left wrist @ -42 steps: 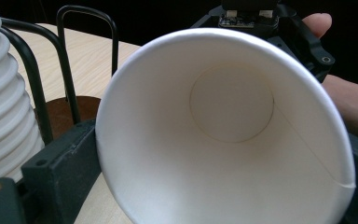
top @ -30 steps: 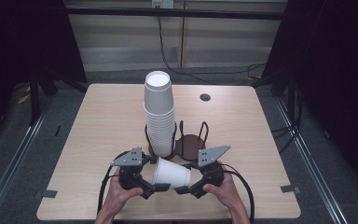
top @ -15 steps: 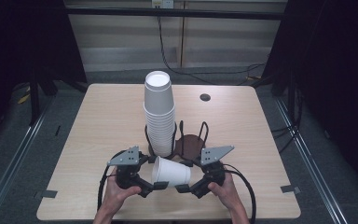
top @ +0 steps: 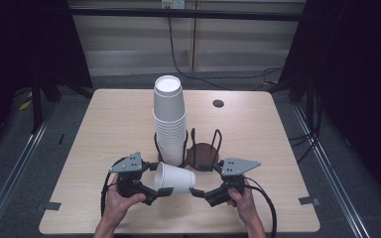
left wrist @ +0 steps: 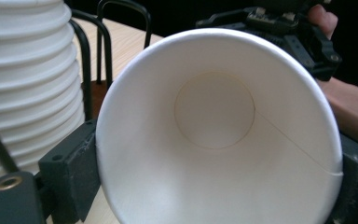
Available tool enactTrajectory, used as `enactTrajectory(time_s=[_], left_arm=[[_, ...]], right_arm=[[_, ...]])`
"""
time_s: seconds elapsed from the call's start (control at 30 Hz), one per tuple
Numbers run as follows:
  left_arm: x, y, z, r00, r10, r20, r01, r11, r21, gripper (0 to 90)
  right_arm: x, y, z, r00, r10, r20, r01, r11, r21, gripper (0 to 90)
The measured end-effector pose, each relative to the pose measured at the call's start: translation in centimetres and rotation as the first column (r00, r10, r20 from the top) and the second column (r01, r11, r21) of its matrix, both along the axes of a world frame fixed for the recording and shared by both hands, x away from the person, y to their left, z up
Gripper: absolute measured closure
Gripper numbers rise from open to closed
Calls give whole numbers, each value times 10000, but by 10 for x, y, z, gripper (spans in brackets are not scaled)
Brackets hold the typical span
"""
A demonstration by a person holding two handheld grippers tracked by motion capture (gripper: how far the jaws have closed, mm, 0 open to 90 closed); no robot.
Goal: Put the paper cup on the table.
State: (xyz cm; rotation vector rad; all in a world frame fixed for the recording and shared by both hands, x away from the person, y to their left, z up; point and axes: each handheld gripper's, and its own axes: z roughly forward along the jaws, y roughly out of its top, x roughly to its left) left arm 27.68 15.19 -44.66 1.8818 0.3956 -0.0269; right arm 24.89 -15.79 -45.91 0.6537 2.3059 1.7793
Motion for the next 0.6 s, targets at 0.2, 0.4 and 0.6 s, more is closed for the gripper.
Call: enactTrajectory(time_s=[0.2, 0.4, 0.6], left_arm=[[1, 5, 2, 10000, 80, 17, -80, 9994, 346, 98], [2, 12, 8, 9997, 202, 129, -209, 9979, 616, 97], [4, 22, 8, 9993, 380, 57, -384, 9954, 883, 95]], right_arm=[[-5, -8, -12, 9955, -894, 301, 888, 9958, 207, 133], [-10, -14, -22, 9782, -1960, 682, 1918, 9794, 635, 140], [-14, -19, -37, 9384, -3179, 1354, 3067, 9468, 972, 140]])
